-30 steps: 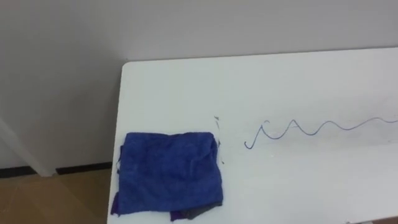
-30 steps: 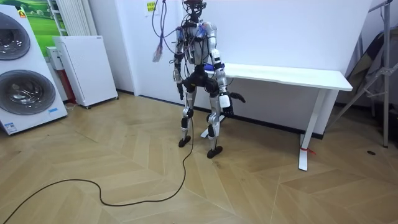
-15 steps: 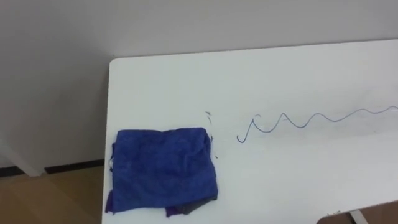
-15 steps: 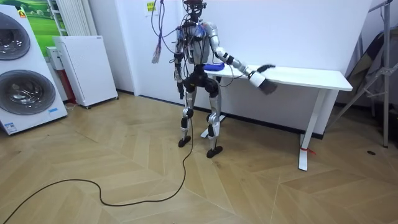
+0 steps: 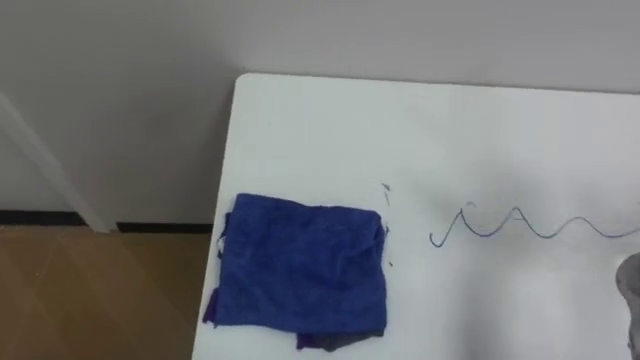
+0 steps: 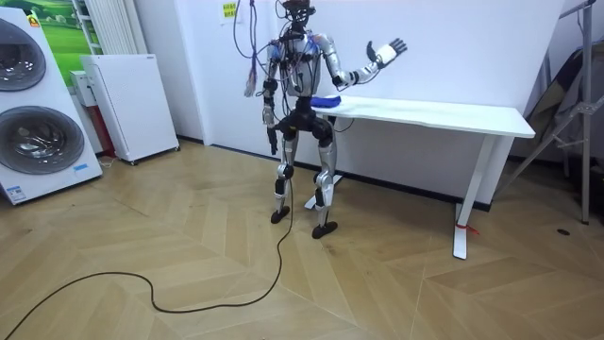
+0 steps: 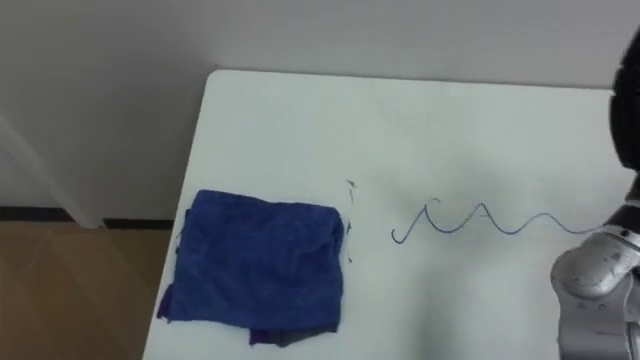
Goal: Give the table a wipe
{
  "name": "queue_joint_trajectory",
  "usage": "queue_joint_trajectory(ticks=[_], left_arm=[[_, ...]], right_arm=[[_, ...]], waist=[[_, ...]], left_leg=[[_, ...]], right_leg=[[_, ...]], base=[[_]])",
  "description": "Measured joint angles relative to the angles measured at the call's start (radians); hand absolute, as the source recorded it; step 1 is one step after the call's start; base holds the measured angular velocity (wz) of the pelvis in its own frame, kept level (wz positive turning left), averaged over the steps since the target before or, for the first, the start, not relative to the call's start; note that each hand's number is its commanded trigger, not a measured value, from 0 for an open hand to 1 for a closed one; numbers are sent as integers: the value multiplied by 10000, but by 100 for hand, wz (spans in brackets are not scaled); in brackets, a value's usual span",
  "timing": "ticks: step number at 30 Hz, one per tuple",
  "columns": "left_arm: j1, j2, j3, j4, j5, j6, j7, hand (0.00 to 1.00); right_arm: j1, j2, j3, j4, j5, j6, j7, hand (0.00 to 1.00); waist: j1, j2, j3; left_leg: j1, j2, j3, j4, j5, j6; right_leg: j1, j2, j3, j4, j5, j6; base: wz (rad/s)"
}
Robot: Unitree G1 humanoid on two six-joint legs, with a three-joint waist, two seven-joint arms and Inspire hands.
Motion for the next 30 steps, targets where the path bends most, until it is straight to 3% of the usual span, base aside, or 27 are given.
queue_joint_trajectory(ticks=[5,8,10,14,18,22,30], left_arm=[[-42,-53,-200,-56,27,-169,-36,0],[-145,-92,-207,-68,24,-276,-52,0],[-159,-48,-424,-108,-69,-332,-53,0],[-421,27,-1102,-88,-74,-348,-182,0],[-720,26,-1505,6,-74,-358,-344,0],[-832,21,-1516,133,-65,-470,-439,0],[-890,-96,-1563,180,-74,-748,-662,0]], right_arm=[[-130,-8,1266,-655,-775,-9,631,0],[-85,-21,1991,-1031,-1533,-142,1048,0],[-62,-38,2575,-1135,-1883,-179,1256,0],[-6,-27,3873,-1312,-2963,-230,1740,0],[12,-30,4894,-1261,-3434,-313,2238,0],[122,-32,5353,-1247,-4009,-421,2681,0],[385,41,6372,-1243,-4681,-459,3383,0]], waist=[[103,4,0],[315,-104,13],[358,-182,-24],[354,-121,10],[622,6,17],[687,138,-28],[918,15,-37]], left_leg=[[-115,-1,-228,-98,3,-3],[-132,-2,-262,-94,3,-3],[-128,-4,-276,-90,3,-3],[-147,-17,-539,-51,3,-3],[-146,-31,-573,-46,4,-6],[-141,-31,-592,-57,6,-9],[-129,-38,-735,-76,6,-9]], right_leg=[[6,25,15,-62,-8,-6],[6,28,-1,-62,-8,-7],[20,28,-12,-63,-7,-8],[187,25,-218,-89,-7,-8],[299,32,-265,-273,-8,-7],[321,28,-425,-283,-8,-7],[419,36,-526,-403,-7,-7]], base=[[7],[1],[2],[17],[3],[1],[3]])
